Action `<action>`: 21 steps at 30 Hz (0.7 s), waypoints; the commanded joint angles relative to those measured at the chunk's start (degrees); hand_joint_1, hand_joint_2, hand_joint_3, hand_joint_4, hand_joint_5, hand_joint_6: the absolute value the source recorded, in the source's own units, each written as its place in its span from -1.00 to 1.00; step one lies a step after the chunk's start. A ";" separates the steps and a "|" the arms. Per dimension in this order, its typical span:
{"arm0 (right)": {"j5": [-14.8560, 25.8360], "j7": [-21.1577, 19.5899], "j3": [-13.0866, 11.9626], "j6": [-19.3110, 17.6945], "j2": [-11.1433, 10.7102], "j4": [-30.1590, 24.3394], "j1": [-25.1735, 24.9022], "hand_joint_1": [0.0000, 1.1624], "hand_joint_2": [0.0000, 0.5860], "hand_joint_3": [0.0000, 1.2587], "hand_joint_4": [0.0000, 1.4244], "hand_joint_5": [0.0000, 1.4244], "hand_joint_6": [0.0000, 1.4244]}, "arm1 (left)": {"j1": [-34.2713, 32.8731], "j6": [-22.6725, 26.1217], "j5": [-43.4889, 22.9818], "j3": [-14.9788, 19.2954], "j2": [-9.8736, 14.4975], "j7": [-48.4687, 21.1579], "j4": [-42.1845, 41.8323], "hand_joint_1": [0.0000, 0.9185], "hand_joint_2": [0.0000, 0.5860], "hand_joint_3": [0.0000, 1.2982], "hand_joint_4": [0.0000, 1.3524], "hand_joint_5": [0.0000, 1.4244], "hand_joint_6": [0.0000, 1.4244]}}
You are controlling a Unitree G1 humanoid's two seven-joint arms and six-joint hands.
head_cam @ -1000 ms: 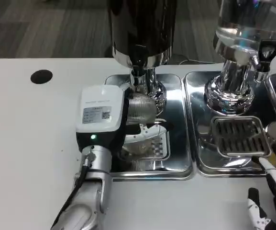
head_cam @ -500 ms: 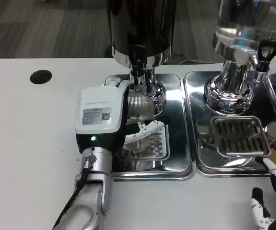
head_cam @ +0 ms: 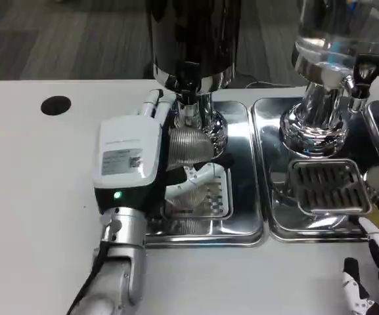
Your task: Grasp the cup under the faucet to collect the drink, then remove the cup.
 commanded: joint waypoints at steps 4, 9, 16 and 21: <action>-0.07 -0.17 -0.48 -0.34 -0.16 -1.66 0.85 -0.63 0.72 -0.69 -1.00 -1.00 -0.90 | 3.30 -0.78 0.62 1.20 1.06 0.48 -4.68 -1.00 -0.94 -0.66 -0.79 -0.49 -0.34; -0.57 -0.55 -0.30 -0.23 -0.03 -1.88 1.24 -0.63 0.72 -0.69 -1.00 -1.00 -0.91 | 7.52 -1.55 1.52 2.46 2.50 0.61 -12.24 -1.00 -0.94 -0.67 -0.81 -0.56 -0.47; -1.32 -0.15 -0.07 0.23 0.37 -3.12 1.19 -0.63 0.72 -0.70 -1.00 -1.00 -0.91 | 10.16 -2.08 1.17 5.10 3.97 -1.54 -17.86 -1.00 -0.94 -0.68 -0.81 -0.57 -0.51; -1.69 -0.08 -0.06 0.53 0.75 -3.61 1.33 -0.63 0.71 -0.70 -1.00 -1.00 -0.91 | 11.16 -3.97 0.69 6.10 3.94 -2.27 -22.10 -1.00 -0.90 -0.67 -0.85 -0.63 -0.59</action>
